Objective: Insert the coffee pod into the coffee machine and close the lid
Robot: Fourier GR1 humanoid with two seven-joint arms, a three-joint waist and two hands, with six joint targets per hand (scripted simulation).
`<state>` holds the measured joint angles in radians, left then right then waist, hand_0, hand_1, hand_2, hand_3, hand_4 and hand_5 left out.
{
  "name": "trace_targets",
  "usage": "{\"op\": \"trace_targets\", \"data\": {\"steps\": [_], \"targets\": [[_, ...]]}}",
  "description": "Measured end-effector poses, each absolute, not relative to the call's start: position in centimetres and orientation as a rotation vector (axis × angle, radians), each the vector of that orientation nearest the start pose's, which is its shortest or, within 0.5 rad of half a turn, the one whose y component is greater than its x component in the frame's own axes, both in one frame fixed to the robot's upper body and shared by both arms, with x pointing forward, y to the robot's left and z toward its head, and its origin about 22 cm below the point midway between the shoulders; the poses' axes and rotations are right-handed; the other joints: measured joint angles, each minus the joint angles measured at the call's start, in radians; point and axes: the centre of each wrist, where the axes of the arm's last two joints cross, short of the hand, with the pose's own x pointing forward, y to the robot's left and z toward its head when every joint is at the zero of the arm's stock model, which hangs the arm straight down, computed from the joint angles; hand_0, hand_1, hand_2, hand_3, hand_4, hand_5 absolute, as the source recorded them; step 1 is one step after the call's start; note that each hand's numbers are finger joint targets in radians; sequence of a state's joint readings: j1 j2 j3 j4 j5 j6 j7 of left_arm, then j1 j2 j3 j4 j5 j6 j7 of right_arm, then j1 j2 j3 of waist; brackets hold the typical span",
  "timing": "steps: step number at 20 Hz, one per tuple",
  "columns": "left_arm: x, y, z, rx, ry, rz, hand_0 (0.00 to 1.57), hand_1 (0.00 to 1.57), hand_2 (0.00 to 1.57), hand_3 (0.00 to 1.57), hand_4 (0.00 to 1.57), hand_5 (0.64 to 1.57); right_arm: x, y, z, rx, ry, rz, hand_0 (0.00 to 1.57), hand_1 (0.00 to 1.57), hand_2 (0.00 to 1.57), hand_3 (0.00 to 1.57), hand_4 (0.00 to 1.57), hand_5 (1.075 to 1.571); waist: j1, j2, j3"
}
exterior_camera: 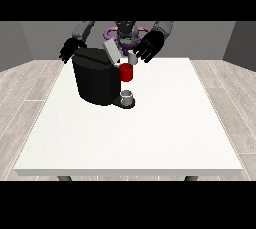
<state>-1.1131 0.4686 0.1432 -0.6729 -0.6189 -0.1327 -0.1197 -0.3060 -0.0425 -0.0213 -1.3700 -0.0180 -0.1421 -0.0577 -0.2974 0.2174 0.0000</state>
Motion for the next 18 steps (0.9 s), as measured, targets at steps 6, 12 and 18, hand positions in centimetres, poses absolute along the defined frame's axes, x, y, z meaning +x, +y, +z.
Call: {"op": "trace_targets", "data": {"steps": [6,12,18], "targets": [[45.7,27.5,22.9,0.732,-1.694,-0.83,1.28,1.28,1.31,1.22,0.5,1.571,31.5,-20.9,3.8,-0.051,-1.717,-0.037,0.0,0.0,0.0,0.0,0.52,1.571,-0.005,0.016,0.0001],[46.0,25.8,22.8,0.724,-1.687,-0.852,1.26,1.26,1.3,1.21,0.51,1.571,31.8,-20.9,4.0,-0.053,-1.726,-0.049,0.0,0.0,0.0,0.0,0.51,1.571,-0.002,0.025,0.0002],[46.2,25.3,23.4,0.713,-1.697,-0.872,1.19,1.19,1.26,1.2,0.49,1.571,31.9,-20.9,3.8,-0.063,-1.73,-0.063,0.0,0.0,0.0,0.0,0.5,1.571,0.005,0.033,0.0004]]}}
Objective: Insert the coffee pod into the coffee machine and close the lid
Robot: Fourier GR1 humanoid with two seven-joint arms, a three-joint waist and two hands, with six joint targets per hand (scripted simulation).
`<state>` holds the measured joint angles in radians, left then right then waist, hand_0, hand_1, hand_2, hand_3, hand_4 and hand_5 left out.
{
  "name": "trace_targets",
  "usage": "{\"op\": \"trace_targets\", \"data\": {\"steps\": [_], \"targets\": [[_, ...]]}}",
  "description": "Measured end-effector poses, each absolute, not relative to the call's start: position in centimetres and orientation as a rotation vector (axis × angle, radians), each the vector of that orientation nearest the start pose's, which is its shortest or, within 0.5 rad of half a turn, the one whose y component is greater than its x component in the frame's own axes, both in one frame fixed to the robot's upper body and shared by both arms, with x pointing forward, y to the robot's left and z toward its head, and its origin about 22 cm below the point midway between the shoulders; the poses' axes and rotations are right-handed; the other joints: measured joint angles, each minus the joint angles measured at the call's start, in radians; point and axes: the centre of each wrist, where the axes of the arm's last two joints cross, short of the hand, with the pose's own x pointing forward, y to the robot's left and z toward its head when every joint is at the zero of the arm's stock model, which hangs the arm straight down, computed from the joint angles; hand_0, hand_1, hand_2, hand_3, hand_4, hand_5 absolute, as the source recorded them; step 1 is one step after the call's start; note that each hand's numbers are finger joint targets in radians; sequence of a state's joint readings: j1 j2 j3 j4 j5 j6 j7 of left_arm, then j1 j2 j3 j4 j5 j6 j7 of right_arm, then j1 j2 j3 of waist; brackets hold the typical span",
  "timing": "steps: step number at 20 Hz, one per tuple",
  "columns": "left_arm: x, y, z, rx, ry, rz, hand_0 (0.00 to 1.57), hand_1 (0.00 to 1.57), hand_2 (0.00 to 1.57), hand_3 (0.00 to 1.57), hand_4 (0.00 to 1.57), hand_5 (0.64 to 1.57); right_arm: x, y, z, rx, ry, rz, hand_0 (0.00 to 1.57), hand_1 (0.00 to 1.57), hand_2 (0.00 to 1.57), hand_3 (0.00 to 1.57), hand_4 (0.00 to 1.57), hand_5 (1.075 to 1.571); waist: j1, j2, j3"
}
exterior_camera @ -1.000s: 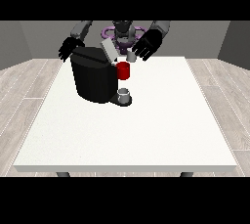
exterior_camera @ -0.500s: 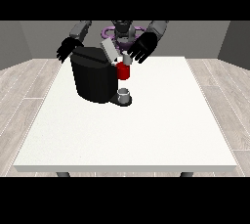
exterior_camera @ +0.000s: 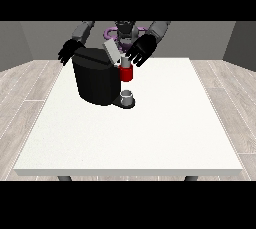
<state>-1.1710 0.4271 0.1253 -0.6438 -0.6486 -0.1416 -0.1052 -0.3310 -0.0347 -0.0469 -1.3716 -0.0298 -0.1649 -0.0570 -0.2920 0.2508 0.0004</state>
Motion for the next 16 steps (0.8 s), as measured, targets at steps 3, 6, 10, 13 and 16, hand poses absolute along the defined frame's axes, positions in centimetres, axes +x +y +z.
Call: {"op": "trace_targets", "data": {"steps": [3,6,10,13,16], "targets": [[46.2,24.9,22.7,0.715,-1.697,-0.884,1.19,1.19,1.27,1.2,0.51,1.571,31.5,-20.6,3.3,-0.066,-1.727,-0.065,0.0,0.0,0.0,0.0,0.45,1.571,0.002,0.0,-0.0002],[46.2,25.1,23.1,0.718,-1.693,-0.876,1.16,1.16,1.24,1.18,0.51,1.571,31.8,-21.1,3.7,-0.065,-1.734,-0.067,0.0,0.0,0.0,0.0,0.44,1.571,-0.002,0.005,-0.0001],[46.3,25.5,22.8,0.72,-1.676,-0.882,1.21,1.21,1.26,1.19,0.49,1.571,31.5,-20.8,3.5,-0.07,-1.728,-0.062,0.0,0.0,0.0,0.0,0.44,1.571,-0.001,0.004,-0.0003],[46.3,25.7,23.2,0.724,-1.678,-0.886,1.25,1.25,1.28,1.18,0.48,1.571,31.6,-21.3,3.7,-0.063,-1.739,-0.062,0.0,0.0,0.0,0.0,0.43,1.571,-0.005,0.016,-0.0001],[46.3,25.6,23.0,0.711,-1.673,-0.889,1.22,1.22,1.27,1.17,0.48,1.571,31.9,-21.6,4.2,-0.065,-1.736,-0.07,0.0,0.0,0.0,0.0,0.36,1.571,-0.002,0.013,0.0004]]}}
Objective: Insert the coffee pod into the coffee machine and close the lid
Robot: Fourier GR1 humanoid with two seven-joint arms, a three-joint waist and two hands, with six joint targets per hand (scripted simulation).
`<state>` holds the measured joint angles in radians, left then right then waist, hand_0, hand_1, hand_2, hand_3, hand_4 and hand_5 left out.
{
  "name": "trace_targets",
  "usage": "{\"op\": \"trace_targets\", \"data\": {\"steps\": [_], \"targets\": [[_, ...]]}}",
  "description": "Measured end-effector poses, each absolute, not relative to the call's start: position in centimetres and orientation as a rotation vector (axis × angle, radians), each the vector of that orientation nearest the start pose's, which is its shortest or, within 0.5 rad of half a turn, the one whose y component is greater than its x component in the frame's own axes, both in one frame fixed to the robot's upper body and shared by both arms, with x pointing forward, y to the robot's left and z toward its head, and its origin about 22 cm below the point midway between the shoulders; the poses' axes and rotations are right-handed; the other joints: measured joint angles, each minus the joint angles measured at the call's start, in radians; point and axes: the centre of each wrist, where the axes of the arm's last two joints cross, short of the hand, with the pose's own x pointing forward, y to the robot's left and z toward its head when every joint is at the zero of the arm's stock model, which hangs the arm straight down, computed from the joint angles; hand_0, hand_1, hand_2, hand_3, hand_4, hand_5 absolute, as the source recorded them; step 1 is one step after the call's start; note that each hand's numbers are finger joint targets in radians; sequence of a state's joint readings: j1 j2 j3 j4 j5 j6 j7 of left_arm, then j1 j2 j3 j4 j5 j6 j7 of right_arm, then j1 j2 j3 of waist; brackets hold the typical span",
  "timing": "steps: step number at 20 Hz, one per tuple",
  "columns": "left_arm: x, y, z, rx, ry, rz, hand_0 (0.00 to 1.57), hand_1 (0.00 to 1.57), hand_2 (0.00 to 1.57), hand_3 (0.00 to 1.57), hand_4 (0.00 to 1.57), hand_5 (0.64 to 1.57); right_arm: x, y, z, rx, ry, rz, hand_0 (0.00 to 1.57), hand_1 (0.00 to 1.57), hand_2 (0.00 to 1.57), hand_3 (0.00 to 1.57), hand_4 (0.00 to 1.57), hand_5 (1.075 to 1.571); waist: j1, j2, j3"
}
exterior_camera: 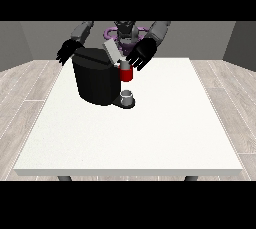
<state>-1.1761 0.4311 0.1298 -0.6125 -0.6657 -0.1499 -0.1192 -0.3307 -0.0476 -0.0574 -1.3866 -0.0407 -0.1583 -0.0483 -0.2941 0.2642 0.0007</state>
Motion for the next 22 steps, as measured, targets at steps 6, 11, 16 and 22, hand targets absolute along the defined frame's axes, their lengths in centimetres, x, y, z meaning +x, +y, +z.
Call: {"op": "trace_targets", "data": {"steps": [6,11,16,22], "targets": [[46.3,25.5,22.5,0.693,-1.662,-0.904,1.13,1.13,1.17,1.03,0.44,1.571,31.5,-21.8,3.1,-0.079,-1.715,-0.077,0.0,0.0,0.0,0.0,0.41,1.571,0.01,-0.009,0.0003],[46.3,25.1,22.8,0.71,-1.663,-0.927,1.09,1.09,1.13,0.96,0.4,1.571,31.9,-21.8,3.6,-0.087,-1.732,-0.086,0.0,0.0,0.0,0.0,0.48,1.571,0.019,-0.003,0.0],[46.3,25.0,22.4,0.726,-1.662,-0.936,1.05,1.05,1.12,0.96,0.36,1.571,32.1,-21.6,4.0,-0.075,-1.732,-0.087,0.0,0.0,0.0,0.0,0.47,1.571,0.022,-0.007,0.0004],[46.2,25.8,23.4,0.752,-1.697,-0.948,0.57,0.57,0.81,0.64,0.24,1.571,32.0,-20.9,3.9,-0.084,-1.756,-0.08,0.0,0.0,0.0,0.0,0.44,1.571,0.019,0.018,0.0012]]}}
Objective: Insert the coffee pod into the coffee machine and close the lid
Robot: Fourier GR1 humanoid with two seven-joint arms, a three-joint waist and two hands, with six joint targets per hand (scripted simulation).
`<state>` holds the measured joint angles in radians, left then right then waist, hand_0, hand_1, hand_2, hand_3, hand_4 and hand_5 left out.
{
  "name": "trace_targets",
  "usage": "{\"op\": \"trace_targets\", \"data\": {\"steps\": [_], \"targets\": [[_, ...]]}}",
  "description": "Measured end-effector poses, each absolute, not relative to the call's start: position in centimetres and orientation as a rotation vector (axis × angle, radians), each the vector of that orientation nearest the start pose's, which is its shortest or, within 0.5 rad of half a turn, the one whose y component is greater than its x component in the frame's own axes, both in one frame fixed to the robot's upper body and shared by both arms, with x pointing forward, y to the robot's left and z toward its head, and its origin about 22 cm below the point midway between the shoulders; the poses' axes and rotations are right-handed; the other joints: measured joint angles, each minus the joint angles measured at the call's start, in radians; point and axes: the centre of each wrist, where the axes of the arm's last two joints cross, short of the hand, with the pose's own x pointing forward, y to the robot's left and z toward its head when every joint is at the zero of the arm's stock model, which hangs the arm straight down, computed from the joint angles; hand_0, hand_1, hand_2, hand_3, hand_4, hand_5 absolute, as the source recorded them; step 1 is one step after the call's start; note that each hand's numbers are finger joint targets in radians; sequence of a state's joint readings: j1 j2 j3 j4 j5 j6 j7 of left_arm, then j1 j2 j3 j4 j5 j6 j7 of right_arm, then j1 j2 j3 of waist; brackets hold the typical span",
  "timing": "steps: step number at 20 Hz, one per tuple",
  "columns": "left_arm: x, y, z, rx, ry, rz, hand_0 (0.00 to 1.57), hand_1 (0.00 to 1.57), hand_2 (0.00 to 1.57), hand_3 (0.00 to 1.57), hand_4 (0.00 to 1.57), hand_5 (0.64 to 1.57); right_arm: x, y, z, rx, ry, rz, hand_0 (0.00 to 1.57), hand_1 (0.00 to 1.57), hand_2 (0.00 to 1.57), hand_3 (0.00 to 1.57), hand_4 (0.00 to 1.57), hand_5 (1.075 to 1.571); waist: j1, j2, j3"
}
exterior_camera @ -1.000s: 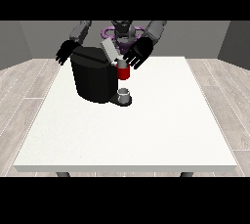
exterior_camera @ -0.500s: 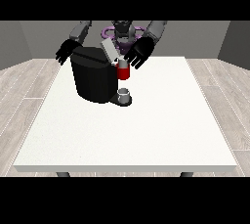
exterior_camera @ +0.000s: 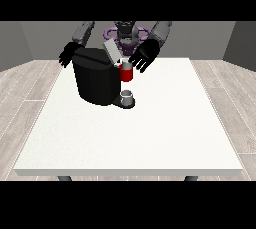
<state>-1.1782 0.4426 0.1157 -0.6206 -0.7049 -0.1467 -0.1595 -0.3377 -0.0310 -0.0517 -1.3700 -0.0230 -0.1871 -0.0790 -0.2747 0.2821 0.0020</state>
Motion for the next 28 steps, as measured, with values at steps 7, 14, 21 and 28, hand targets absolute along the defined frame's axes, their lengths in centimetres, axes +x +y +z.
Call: {"op": "trace_targets", "data": {"steps": [7,14,21,28], "targets": [[46.2,26.3,22.9,0.76,-1.634,-1.04,0.0,0.0,0.0,0.0,0.0,1.571,31.7,-21.5,3.3,-0.092,-1.726,-0.078,0.0,0.0,0.0,0.0,0.39,1.571,-0.003,-0.019,-0.0002],[46.1,26.7,22.4,0.748,-1.599,-1.085,0.0,0.0,0.0,0.0,0.0,1.571,31.3,-21.7,2.5,-0.095,-1.714,-0.09,0.0,0.0,0.0,0.0,0.39,1.571,0.013,-0.048,-0.0014],[46.0,26.0,21.0,0.733,-1.575,-1.092,0.0,0.0,0.0,0.0,0.0,1.571,30.7,-22.2,1.5,-0.092,-1.681,-0.118,0.0,0.0,0.0,0.0,0.43,1.571,0.034,-0.102,-0.0017],[45.4,25.8,16.4,0.555,-1.558,-0.959,0.0,0.0,0.0,0.0,0.0,1.571,28.5,-23.5,-0.7,-0.094,-1.621,-0.141,0.0,0.0,0.0,0.0,0.49,1.571,0.075,-0.226,-0.0019]]}}
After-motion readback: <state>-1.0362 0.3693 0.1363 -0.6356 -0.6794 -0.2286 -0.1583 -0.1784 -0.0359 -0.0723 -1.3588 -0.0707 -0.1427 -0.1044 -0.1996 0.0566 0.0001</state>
